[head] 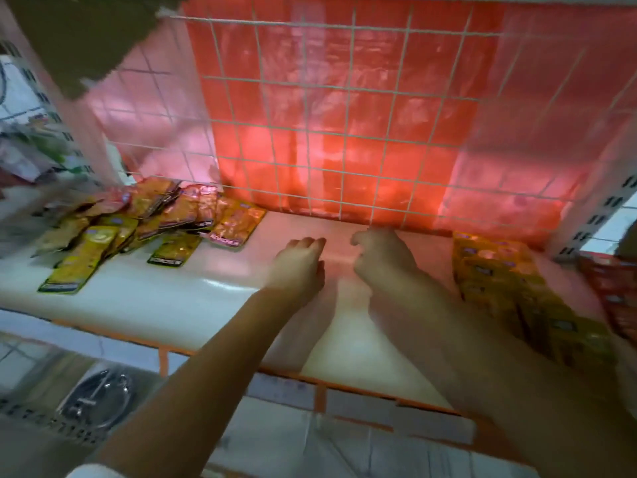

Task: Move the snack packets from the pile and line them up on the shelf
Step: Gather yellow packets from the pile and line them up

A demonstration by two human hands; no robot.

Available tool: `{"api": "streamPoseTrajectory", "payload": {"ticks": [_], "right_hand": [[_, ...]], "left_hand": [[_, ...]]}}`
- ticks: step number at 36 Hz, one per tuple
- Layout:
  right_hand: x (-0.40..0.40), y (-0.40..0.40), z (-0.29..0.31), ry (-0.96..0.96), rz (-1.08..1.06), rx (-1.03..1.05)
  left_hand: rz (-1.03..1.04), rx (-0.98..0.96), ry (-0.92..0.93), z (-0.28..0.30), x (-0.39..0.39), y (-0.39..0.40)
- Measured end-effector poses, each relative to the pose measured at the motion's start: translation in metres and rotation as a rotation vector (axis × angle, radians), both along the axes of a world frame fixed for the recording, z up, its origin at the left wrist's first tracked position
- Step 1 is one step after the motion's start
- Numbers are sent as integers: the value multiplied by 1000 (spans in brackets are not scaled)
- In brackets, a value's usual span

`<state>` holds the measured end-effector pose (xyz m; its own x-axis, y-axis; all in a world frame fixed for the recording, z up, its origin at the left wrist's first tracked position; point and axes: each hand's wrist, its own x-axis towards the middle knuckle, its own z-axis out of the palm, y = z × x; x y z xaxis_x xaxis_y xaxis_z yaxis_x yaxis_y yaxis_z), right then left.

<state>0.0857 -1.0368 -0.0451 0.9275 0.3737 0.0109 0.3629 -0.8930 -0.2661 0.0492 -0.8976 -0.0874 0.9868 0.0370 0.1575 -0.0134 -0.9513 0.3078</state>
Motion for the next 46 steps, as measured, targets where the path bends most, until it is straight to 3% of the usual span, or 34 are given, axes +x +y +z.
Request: {"api": "streamPoseTrajectory", "payload": {"ticks": [8, 20, 26, 35, 39, 46], "right_hand": [[-3, 137, -16, 39, 18, 6], [26, 246, -51, 57, -367, 124], [27, 250, -60, -32, -364, 61], [23, 248, -52, 119, -445, 163], [9, 238, -49, 223, -500, 294], [-20, 212, -47, 274, -321, 604]], "left_hand": [[105, 61, -62, 9, -30, 144], [332, 108, -18, 3, -66, 310], [383, 90, 30, -5, -79, 326], [488, -9, 142, -2, -79, 316], [480, -159, 56, 1, -81, 309], [380, -336, -173, 6, -80, 297]]}}
